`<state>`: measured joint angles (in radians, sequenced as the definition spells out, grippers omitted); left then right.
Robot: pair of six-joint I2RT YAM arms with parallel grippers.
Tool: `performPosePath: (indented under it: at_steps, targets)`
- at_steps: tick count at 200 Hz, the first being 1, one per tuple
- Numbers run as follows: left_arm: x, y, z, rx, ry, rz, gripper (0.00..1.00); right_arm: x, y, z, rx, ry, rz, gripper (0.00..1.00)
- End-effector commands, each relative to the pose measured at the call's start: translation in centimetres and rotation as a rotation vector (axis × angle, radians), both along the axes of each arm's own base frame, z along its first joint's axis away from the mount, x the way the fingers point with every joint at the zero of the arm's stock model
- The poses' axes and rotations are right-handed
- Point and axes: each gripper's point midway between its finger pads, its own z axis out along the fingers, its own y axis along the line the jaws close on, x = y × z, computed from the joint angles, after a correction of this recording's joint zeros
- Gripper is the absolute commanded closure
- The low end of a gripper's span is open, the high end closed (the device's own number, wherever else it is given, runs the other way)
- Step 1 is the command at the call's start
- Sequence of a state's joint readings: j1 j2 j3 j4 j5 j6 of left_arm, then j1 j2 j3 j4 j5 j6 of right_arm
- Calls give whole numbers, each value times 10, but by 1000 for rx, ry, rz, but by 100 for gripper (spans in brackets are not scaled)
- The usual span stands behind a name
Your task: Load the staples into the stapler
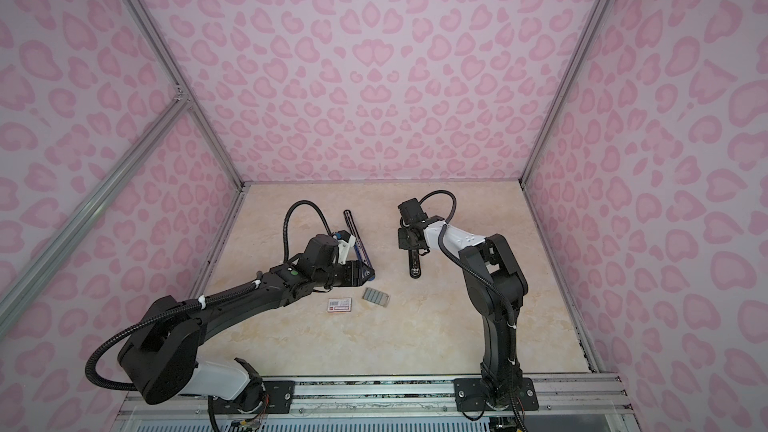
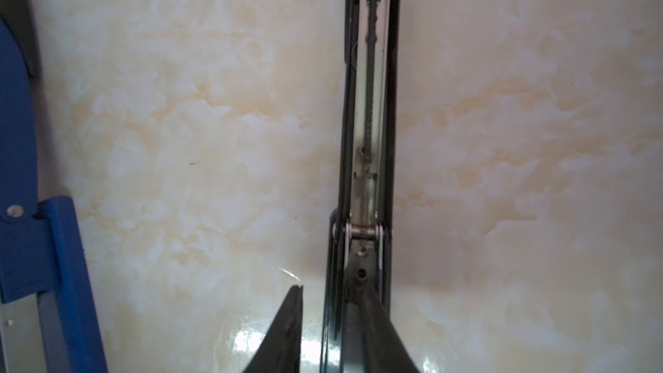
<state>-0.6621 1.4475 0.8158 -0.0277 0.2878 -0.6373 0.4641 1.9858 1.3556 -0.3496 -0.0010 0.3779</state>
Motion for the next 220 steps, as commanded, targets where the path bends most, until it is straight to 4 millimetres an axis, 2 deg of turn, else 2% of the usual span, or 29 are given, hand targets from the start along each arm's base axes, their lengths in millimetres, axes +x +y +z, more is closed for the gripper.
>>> performPosePath:
  at_steps: [1, 65, 109, 167, 220]
  targets:
    - [5, -4, 7, -19, -28, 1, 37, -15, -1, -9, 5, 48, 6, 71]
    - [5, -4, 7, -21, -25, 0, 37, -41, -4, 0, 21, 44, 12, 72]
    - [5, -4, 6, -22, -25, 0, 37, -25, -6, 11, -1, 10, 5, 64]
    - [4, -2, 6, -16, -29, 7, 37, -1, 0, 8, -10, 13, 6, 66]
    - [4, -1, 4, -12, -25, 7, 37, -2, 0, -6, -11, 45, 6, 69]
